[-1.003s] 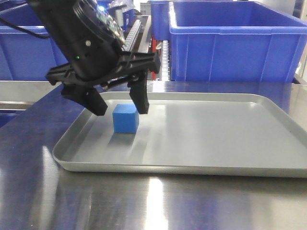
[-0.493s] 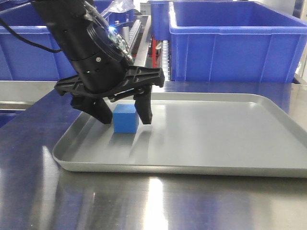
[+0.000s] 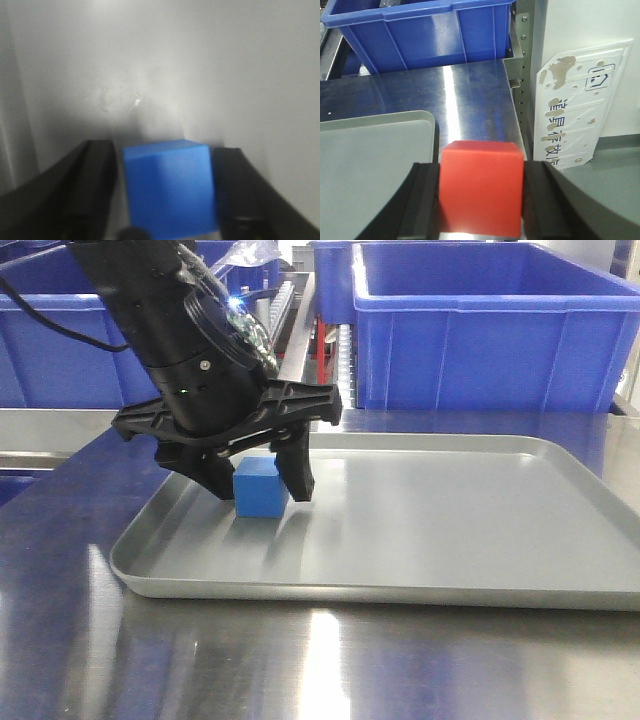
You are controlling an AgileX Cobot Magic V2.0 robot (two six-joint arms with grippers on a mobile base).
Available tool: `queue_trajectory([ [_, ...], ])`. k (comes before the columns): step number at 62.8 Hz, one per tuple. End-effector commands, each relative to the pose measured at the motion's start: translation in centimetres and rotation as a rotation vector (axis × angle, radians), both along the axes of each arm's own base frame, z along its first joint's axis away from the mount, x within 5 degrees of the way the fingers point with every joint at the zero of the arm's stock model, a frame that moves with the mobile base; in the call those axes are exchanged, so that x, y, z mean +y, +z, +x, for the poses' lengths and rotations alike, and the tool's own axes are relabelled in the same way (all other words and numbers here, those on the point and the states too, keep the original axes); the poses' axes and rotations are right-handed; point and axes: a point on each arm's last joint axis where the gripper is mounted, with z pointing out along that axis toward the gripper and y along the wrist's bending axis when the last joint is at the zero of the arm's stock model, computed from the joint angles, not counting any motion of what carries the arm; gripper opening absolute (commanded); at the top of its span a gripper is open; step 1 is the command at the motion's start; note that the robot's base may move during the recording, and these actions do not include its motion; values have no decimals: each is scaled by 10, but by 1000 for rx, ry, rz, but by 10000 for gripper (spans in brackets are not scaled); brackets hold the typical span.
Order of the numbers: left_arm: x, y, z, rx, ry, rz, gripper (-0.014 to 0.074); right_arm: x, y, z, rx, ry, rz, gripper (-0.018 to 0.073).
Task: Sort and place red and blue blocks on shelf
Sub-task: 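Close the left gripper on the blue cube and lift it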
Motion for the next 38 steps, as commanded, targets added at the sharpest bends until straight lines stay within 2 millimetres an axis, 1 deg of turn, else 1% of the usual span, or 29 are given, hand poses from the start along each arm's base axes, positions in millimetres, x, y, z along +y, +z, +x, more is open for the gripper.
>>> queue_trajectory([
  [1,-4,29,-2,-64,5,-68,302,-2,16,1,-102,-13,-25,56],
  [13,0,41,-4,-91,8,-87,116,-2,16,1,-102,-13,-25,56],
  [26,14,64,-3,-161,19,-96,124,-2,16,1,-102,-13,-25,56],
  [32,27,79,-2,-200,40,-104,124,-2,16,1,-102,-13,-25,56],
  [38,44,96,-1,-239,74,-110,124,-2,16,1,-102,-13,-25,56],
])
